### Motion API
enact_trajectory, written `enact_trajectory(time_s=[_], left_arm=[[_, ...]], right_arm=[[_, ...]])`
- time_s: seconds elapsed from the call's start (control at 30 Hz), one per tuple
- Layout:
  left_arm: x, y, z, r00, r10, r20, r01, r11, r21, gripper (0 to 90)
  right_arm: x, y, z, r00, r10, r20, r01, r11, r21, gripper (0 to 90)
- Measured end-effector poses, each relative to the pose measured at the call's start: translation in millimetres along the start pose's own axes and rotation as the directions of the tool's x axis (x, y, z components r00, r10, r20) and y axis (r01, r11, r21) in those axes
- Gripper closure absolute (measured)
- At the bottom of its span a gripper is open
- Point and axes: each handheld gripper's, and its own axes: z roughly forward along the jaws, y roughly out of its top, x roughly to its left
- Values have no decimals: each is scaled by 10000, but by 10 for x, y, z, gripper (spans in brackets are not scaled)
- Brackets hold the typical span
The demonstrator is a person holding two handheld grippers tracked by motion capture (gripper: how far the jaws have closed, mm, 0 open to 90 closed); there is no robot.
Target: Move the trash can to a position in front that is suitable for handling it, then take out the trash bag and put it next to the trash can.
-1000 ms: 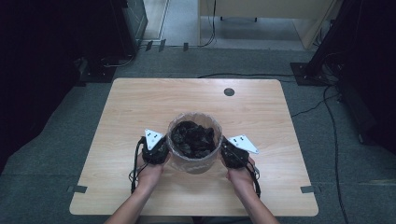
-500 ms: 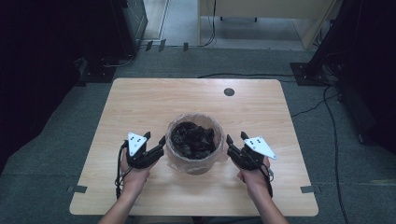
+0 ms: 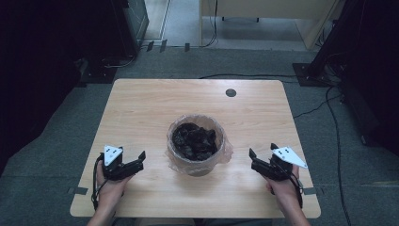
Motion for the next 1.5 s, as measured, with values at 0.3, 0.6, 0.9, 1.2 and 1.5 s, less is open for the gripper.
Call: enact_trajectory(time_s=[0.3, 0.6, 0.9, 1.2, 1.5], left_arm=[[376, -302, -73, 9975, 139, -700, -58, 9933, 1155, 95], [506, -413, -74, 9971, 318, -697, -173, 9796, 2002, 96], [526, -464, -69, 9953, 553, -795, -367, 9750, 2193, 99], [511, -463, -69, 9949, 522, -861, -321, 9749, 2203, 100], [261, -409, 15, 9998, 174, -127, -142, 9760, 2172, 126]], right_arm=[[-493, -290, -76, 9983, -31, 576, -60, 9875, 1576, 0], [-728, -503, -177, 9930, -159, 1174, -112, 9741, 2260, 0], [-804, -585, -173, 9876, -47, 1572, -429, 9537, 2978, 0], [-800, -588, -148, 9873, -191, 1575, -340, 9441, 3279, 0], [-799, -587, -147, 9872, -209, 1580, -328, 9436, 3295, 0]])
